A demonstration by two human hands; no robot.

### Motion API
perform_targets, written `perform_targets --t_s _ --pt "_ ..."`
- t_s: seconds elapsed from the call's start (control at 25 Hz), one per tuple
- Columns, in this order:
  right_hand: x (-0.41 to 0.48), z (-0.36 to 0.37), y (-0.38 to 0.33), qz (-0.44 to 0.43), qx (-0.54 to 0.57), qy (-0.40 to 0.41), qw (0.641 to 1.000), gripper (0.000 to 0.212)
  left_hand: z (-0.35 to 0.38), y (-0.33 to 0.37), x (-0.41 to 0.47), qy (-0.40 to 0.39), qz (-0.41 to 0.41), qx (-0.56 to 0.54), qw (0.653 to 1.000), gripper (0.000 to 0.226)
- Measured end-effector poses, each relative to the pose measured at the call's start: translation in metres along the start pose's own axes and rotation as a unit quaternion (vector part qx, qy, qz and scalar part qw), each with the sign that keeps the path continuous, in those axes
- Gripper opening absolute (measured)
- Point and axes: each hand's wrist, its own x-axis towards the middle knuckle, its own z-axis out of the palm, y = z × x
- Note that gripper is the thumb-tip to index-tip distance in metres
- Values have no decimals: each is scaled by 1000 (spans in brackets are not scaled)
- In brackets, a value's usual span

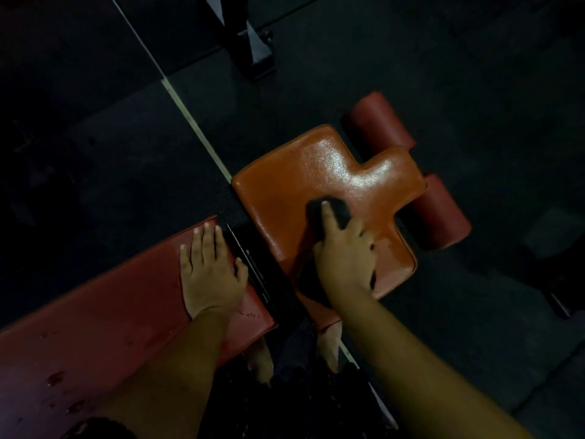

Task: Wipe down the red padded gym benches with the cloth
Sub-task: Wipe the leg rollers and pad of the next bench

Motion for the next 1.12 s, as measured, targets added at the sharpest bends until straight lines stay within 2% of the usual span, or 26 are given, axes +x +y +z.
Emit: perform_targets --t_s 0.12,0.24,0.32,0.4,0.56,0.72,0.84,0.96,1.04,1.12 --pt "-46 25 -25 -130 -75 -13 989 77 -1 0 2 -9 4 2 1000 72" --pt "-82 51 -13 -261 -155 -62 951 75 -1 -1 1 -6 2 -6 1000 72" --pt "-90 53 9 -295 -149 -64 942 78 -1 -1 0 -3 6 -12 1000 73" --pt "-73 34 29 -241 -93 -26 966 80 1 -2 -1 3 11 -13 1000 73" --pt "2 -9 80 -21 -35 23 999 70 3 -2 -1 6 15 -17 1000 73" --pt "22 -18 110 191 105 -11 976 62 4 -3 0 7 18 -22 1000 73" --pt "-14 -2 99 239 122 -9 963 64 5 -3 -1 18 20 -38 999 76" --pt "-63 14 60 166 64 -3 984 71 4 -3 -2 23 23 -55 998 81" --pt "-94 33 26 69 20 -44 996 76 3 -3 -2 25 20 -48 998 86" --pt "-121 51 0 -58 -20 -94 994 82 2 -2 -2 27 12 -22 999 88"
